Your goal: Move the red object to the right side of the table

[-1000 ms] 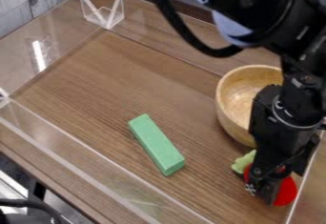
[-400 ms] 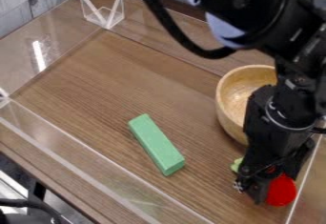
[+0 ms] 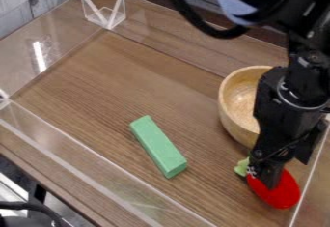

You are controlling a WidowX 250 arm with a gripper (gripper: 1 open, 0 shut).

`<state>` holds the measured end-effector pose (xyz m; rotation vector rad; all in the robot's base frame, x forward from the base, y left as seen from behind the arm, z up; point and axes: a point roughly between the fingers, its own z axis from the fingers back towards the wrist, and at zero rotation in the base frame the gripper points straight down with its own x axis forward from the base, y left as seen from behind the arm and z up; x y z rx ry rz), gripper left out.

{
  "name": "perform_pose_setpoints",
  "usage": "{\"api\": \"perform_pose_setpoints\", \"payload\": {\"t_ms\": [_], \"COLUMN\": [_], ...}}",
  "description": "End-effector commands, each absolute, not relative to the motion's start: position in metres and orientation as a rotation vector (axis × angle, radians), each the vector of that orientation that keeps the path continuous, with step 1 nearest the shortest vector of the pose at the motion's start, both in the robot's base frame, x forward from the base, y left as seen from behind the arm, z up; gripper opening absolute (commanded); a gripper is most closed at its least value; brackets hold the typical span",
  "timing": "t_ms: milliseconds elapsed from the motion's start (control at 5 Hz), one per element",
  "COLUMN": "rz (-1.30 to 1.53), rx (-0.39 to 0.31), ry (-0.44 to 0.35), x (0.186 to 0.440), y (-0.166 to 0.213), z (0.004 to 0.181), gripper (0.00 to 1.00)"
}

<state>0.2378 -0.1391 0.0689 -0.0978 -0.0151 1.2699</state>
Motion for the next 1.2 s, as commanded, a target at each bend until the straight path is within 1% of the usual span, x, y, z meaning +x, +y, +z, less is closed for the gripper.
{"api": "perform_pose_setpoints", "payload": {"t_ms": [0, 200, 400, 600, 800, 1000], "rz": [1.237, 1.196, 1.155, 1.104, 1.144, 1.223], "rx": [-0.147, -0.159, -0.178, -0.179, -0.184, -0.186], "ry": [-0.035, -0.026, -0.021, -0.03, -0.052, -0.078], "x": [0.25, 0.251, 0.242, 0.236, 0.244, 0.248], "y": [-0.13, -0.117, -0.1, -0.083, -0.072, -0.067], "z": [0.087, 0.097, 0.112, 0.112, 0.116, 0.12], "gripper": [1.0, 1.0, 1.0, 1.0, 0.0, 1.0]}}
